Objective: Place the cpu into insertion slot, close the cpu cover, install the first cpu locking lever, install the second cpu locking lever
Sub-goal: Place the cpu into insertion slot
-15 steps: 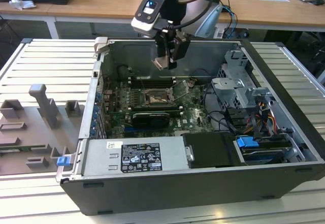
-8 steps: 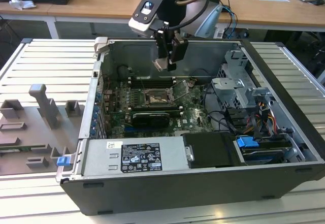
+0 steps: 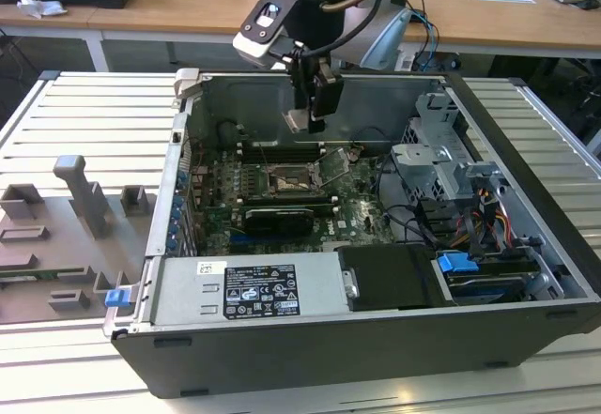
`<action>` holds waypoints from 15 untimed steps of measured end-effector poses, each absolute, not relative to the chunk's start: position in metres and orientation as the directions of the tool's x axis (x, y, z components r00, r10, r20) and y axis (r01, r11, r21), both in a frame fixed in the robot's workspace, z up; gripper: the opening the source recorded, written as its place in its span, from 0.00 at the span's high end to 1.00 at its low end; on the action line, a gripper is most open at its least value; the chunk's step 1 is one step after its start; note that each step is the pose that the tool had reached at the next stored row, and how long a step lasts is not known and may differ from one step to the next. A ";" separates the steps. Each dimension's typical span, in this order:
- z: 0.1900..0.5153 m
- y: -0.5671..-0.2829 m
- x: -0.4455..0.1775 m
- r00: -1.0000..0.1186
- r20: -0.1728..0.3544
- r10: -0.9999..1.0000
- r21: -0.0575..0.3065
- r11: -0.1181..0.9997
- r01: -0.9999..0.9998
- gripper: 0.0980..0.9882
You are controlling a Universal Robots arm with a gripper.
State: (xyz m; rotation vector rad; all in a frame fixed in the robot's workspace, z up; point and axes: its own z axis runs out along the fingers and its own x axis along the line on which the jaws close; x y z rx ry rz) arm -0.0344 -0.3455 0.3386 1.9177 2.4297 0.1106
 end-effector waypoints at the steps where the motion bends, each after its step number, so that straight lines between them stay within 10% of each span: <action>1: 0.338 -0.346 -0.034 -0.226 0.009 0.974 0.083 0.225 0.971 0.51; 15: 0.335 -0.346 -0.034 -0.126 0.009 0.992 0.083 0.125 0.989 0.51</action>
